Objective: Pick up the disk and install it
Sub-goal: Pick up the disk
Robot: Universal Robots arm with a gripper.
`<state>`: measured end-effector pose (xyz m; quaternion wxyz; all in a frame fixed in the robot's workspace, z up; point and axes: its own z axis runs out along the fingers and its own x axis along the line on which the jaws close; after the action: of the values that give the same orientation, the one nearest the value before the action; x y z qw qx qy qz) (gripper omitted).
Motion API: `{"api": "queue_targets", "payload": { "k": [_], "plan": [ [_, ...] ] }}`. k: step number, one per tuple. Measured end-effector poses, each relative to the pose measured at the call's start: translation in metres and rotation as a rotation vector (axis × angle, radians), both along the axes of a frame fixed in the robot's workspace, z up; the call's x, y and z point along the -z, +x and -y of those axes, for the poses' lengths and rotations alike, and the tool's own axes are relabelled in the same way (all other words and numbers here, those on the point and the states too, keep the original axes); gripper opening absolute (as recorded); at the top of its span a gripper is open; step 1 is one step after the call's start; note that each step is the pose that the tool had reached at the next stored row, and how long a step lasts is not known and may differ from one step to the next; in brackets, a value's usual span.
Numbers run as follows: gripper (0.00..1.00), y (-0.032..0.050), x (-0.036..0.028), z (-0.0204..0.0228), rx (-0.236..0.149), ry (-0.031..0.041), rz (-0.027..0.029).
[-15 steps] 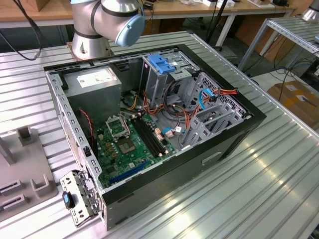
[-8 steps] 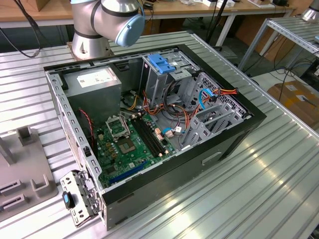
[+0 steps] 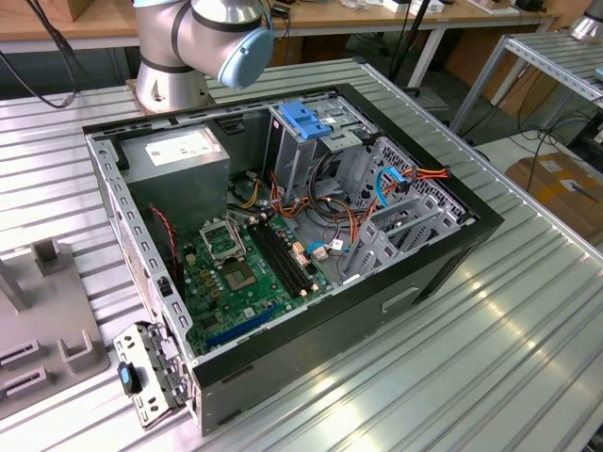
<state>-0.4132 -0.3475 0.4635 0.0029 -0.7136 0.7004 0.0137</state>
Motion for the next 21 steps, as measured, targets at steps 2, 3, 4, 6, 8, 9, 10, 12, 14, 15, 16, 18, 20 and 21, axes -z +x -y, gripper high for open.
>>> {"api": "queue_targets", "payload": {
  "k": [2, 3, 4, 6, 8, 9, 10, 12, 14, 15, 16, 18, 20, 21],
  "plan": [
    [0.35, 0.0, 0.0, 0.0, 0.0, 0.0, 0.0],
    [0.35, 0.0, 0.0, 0.0, 0.0, 0.0, 0.0],
    [0.35, 0.0, -0.0004, 0.0, 0.0, -0.0001, -0.0001],
    [0.35, 0.0, -0.0016, 0.0, 0.0, 0.0, 0.0],
    [0.35, 0.0, -0.003, 0.0, 0.0, 0.0, 0.0],
    [0.35, 0.0, -0.0039, 0.0, 0.0, 0.0, 0.0],
    [0.35, 0.0, -0.0052, 0.0, 0.0, 0.0001, 0.0001],
    [0.35, 0.0, -0.0082, 0.0, 0.0, 0.0, 0.0],
    [0.35, 0.0, -0.009, 0.0, 0.0, 0.0, 0.0],
    [0.35, 0.0, -0.0091, 0.0, 0.0, 0.0, 0.0],
    [0.35, 0.0, -0.0091, 0.0, 0.0, 0.0001, 0.0001],
    [0.35, 0.0, -0.0091, 0.0, 0.0, 0.0, 0.0],
    [0.35, 0.0, -0.0091, 0.0, 0.0, 0.0, 0.0],
    [0.35, 0.0, -0.0091, 0.0, 0.0, 0.0, 0.0]
  ]
}}
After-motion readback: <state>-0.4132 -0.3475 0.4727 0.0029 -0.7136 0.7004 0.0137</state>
